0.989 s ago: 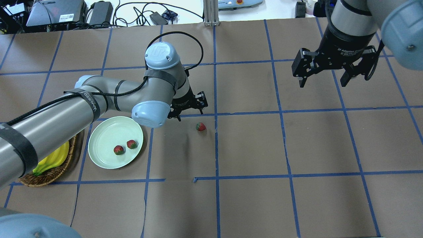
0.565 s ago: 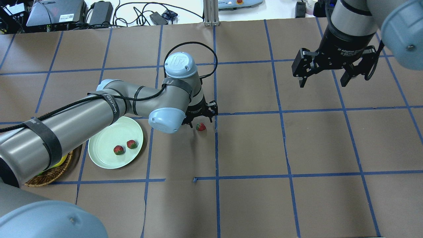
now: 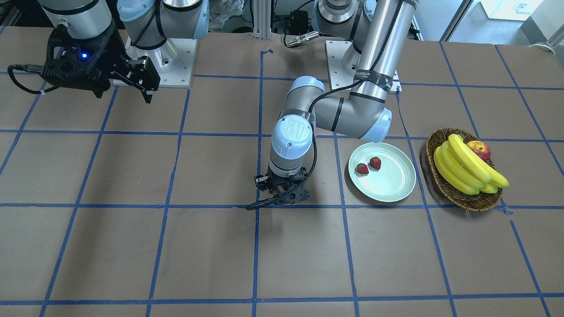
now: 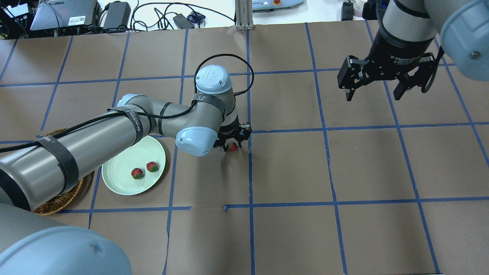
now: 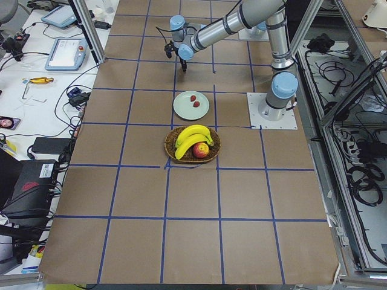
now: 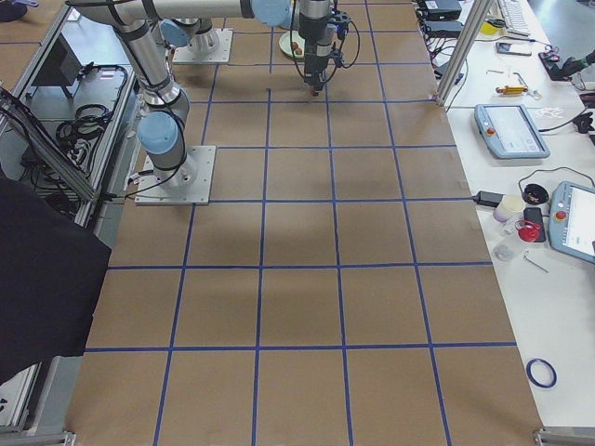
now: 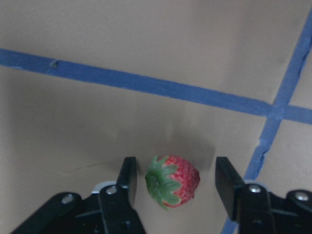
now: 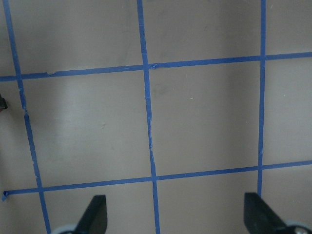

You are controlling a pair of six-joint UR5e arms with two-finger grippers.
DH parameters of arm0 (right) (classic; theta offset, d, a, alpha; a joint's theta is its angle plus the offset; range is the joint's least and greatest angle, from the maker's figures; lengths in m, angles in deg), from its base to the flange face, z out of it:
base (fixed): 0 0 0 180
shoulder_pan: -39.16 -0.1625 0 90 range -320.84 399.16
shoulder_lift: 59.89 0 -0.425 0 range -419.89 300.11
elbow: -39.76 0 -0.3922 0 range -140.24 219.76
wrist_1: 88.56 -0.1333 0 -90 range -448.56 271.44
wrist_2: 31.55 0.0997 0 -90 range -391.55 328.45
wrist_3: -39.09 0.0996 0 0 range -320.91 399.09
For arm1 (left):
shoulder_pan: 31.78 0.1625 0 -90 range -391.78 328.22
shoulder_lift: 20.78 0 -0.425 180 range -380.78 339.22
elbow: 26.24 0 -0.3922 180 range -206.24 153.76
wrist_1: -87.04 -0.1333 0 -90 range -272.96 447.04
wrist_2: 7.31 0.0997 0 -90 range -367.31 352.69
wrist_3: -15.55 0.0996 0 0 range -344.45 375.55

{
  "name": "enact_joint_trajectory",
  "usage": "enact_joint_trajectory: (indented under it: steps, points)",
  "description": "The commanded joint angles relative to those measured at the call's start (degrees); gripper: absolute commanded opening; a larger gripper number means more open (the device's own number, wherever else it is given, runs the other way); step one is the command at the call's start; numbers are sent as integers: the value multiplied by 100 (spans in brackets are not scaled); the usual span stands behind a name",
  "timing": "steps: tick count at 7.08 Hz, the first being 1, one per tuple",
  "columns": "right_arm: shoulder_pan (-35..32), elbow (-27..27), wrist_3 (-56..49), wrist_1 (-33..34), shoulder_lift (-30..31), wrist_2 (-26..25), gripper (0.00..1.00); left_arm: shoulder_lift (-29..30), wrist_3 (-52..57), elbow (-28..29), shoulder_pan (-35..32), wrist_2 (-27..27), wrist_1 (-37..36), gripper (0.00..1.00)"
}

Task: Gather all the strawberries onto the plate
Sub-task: 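Close the left gripper on the strawberry and lift it, then lower the strawberry onto the plate and open the left gripper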

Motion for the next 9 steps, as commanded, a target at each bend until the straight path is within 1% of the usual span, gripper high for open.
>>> enact_joint_trajectory:
  steps: [1,2,3,4,5,6,7,8,9]
  points:
    - [0,0,2,0,-2,-4,100,-33,10,-6,-3,18,57,8]
    - [0,0,2,0,-2,-4,100,-225,123,20,6,183,205,8]
    - [0,0,-7,9,-2,-4,100,-410,455,64,67,559,572,8]
    - [0,0,2,9,-2,-4,100,-620,806,20,268,615,950,9]
    - [0,0,2,9,-2,4,100,-936,1358,-6,600,868,1554,8]
    - [0,0,-7,18,-2,-4,100,-1165,1964,-41,1030,974,1882,8]
    - [0,0,-7,18,-2,-4,100,-1307,2666,-216,1487,976,1999,7]
    - [0,0,-7,9,-2,-4,100,-1438,3238,-574,1909,993,1948,7]
    - [0,0,-7,18,-2,-4,100,-1501,3697,-786,2279,1185,1886,7]
